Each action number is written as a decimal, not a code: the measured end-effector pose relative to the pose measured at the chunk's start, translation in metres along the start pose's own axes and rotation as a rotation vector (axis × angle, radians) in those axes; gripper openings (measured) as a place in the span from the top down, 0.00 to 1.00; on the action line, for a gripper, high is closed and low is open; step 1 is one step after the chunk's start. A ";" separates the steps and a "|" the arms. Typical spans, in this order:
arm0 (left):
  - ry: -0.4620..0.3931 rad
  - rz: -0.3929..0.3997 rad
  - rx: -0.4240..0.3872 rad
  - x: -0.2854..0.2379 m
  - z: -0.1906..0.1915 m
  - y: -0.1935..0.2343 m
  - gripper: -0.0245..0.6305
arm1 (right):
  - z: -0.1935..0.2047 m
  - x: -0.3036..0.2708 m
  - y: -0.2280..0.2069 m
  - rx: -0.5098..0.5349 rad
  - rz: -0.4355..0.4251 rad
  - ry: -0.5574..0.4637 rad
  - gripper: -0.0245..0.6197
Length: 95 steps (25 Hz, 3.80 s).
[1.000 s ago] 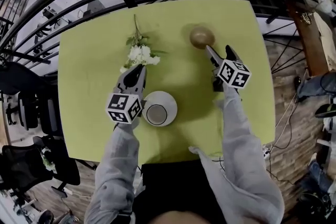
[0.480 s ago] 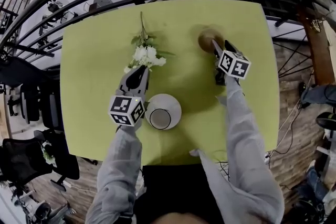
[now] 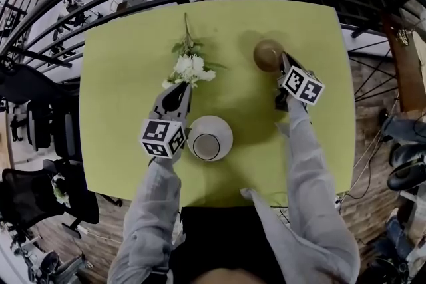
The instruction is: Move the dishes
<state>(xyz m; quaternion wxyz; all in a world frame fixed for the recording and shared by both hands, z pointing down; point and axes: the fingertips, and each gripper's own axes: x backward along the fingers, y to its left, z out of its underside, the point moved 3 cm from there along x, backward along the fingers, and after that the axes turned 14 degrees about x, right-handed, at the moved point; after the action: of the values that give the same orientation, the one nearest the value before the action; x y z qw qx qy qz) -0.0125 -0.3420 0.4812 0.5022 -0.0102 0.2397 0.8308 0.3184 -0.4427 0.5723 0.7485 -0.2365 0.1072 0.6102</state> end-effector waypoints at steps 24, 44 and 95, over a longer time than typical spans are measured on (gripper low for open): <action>-0.059 -0.018 0.011 0.117 0.027 -0.023 0.89 | 0.039 0.151 0.062 0.020 -0.109 -0.017 0.93; -0.042 -0.192 0.117 0.192 0.102 -0.013 0.89 | 0.149 0.208 0.090 -0.037 -0.078 0.136 0.93; -0.103 0.021 -0.013 0.177 0.049 -0.099 0.89 | 0.055 0.292 0.159 0.324 -0.243 -0.205 0.95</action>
<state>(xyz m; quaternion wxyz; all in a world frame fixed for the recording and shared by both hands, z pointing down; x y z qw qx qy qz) -0.0065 -0.1373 0.4407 0.5051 0.0318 0.2085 0.8369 0.2258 -0.1412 0.4537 0.8517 -0.0610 0.0980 0.5112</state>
